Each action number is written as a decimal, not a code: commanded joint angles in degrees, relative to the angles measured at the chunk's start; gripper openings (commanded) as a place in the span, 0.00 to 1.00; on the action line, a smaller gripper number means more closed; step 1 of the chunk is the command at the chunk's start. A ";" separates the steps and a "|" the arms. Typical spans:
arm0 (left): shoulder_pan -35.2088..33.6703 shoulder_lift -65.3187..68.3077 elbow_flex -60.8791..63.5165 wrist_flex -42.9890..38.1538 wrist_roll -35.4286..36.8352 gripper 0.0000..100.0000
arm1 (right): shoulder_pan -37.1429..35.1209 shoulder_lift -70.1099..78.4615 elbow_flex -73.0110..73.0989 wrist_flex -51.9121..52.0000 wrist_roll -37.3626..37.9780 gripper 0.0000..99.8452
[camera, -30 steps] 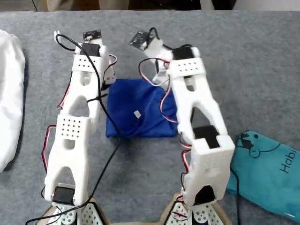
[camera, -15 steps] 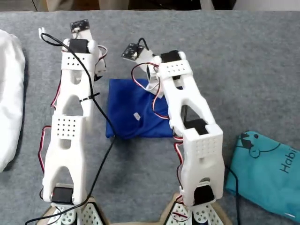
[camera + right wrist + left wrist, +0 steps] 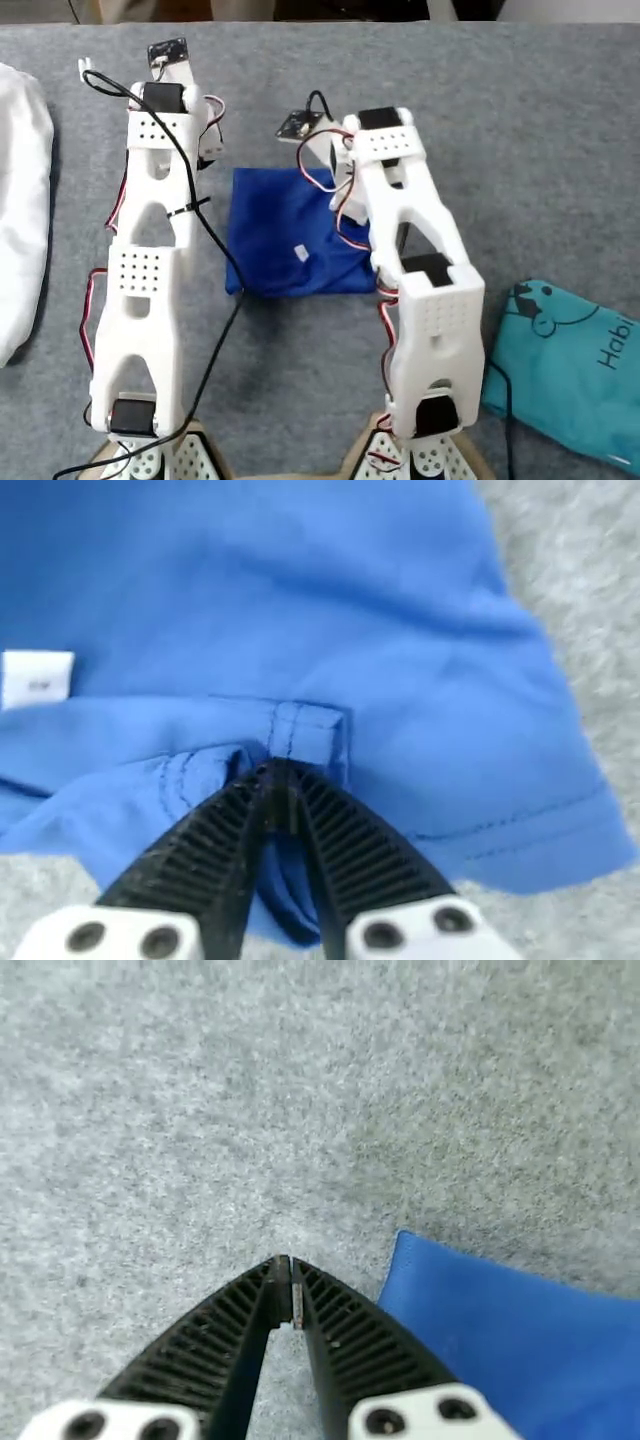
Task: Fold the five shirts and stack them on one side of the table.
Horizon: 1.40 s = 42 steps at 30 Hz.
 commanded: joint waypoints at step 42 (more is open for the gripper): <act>-0.62 0.13 -1.05 -0.88 -1.14 0.02 | 0.04 -11.03 9.80 -11.25 2.81 0.01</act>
